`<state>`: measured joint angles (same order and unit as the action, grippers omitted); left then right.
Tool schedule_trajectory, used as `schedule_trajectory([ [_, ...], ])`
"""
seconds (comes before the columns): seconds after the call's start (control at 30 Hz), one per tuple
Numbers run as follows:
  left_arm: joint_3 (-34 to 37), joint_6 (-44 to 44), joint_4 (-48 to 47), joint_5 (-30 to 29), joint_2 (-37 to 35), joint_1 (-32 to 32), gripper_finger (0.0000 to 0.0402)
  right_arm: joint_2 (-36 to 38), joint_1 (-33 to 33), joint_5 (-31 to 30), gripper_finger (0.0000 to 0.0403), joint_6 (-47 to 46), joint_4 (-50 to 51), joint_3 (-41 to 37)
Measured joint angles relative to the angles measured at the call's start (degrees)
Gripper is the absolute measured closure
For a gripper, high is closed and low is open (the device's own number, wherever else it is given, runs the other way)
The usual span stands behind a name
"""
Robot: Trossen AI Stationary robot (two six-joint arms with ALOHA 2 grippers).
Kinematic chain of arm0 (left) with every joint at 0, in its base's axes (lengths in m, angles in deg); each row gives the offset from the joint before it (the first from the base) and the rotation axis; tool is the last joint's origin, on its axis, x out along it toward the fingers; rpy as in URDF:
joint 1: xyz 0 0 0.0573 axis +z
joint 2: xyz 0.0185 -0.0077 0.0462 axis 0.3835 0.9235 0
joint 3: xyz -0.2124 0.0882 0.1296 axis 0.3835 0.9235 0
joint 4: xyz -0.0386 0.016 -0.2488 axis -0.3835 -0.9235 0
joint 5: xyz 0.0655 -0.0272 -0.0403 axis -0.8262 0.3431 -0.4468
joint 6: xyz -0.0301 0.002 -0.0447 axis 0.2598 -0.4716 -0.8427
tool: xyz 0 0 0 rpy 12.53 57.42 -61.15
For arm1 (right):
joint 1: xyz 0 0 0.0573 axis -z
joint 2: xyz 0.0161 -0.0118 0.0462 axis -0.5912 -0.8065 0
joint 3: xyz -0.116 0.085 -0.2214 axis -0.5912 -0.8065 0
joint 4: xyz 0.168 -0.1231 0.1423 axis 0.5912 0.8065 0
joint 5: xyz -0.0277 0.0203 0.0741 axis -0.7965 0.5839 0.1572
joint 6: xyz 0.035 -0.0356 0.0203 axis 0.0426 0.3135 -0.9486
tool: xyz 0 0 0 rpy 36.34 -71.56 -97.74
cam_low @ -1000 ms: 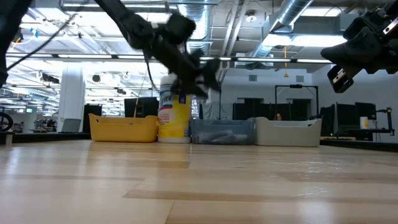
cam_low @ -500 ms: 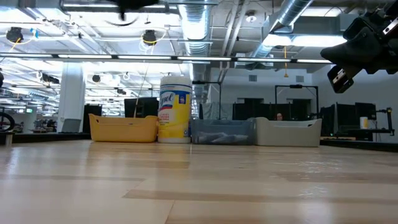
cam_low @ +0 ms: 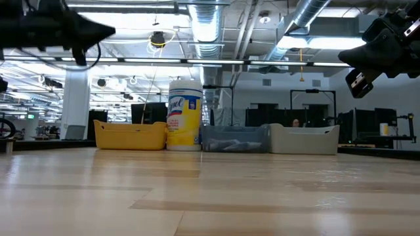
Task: Pick & Place Travel size toiletries
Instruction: Return to Home Position
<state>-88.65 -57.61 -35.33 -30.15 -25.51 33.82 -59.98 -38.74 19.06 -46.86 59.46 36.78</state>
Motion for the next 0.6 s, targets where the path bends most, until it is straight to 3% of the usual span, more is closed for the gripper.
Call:
schedule_trajectory([
  [0.2, 4.41, -2.01, -5.15, -0.01, -3.45, 0.0, 0.0401, 0.0, 0.0, 0.02, 0.0398, 0.0, 0.0, -0.01],
  [0.6, 4.41, -1.72, -5.48, 9.21, 7.17, 0.0, 0.04, -0.01, 0.01, 0.02, 0.0398, 0.01, 0.0, 0.0],
])
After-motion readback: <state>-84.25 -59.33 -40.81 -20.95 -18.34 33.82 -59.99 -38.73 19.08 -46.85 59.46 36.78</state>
